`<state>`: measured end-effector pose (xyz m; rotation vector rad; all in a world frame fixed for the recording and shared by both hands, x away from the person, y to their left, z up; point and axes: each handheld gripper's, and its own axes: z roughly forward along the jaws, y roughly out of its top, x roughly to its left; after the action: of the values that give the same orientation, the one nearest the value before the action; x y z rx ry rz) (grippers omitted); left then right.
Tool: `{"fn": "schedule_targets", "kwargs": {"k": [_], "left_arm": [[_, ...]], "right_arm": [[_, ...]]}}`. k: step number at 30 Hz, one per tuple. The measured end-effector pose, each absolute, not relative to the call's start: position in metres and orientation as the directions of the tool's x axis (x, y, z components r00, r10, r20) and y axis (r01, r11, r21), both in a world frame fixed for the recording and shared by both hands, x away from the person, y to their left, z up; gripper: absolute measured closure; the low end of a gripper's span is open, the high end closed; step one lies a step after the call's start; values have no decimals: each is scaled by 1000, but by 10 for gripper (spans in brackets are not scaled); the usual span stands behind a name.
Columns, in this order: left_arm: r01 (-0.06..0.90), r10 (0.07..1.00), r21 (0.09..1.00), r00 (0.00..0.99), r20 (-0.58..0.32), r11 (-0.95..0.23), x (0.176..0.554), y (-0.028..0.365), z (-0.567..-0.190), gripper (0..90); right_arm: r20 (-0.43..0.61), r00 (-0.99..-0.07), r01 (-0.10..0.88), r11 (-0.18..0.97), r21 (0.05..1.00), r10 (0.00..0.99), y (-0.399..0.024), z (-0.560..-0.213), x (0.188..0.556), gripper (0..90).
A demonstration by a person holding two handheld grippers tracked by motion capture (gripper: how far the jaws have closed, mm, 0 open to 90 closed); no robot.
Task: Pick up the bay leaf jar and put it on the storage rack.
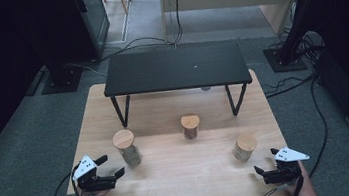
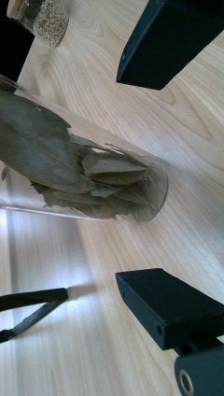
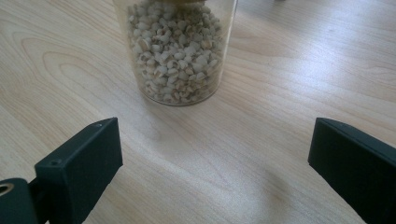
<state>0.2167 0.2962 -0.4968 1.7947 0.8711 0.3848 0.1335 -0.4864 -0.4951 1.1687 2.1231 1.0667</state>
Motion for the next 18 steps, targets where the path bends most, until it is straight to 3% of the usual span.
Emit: {"fn": "schedule_targets", "kwargs": {"k": [18], "left_arm": [[366, 711, 905, 694, -112, -215, 229, 276, -474, 53]], "right_arm": [[-46, -512, 477, 327, 816, 858, -486, -495, 133, 28]]}}
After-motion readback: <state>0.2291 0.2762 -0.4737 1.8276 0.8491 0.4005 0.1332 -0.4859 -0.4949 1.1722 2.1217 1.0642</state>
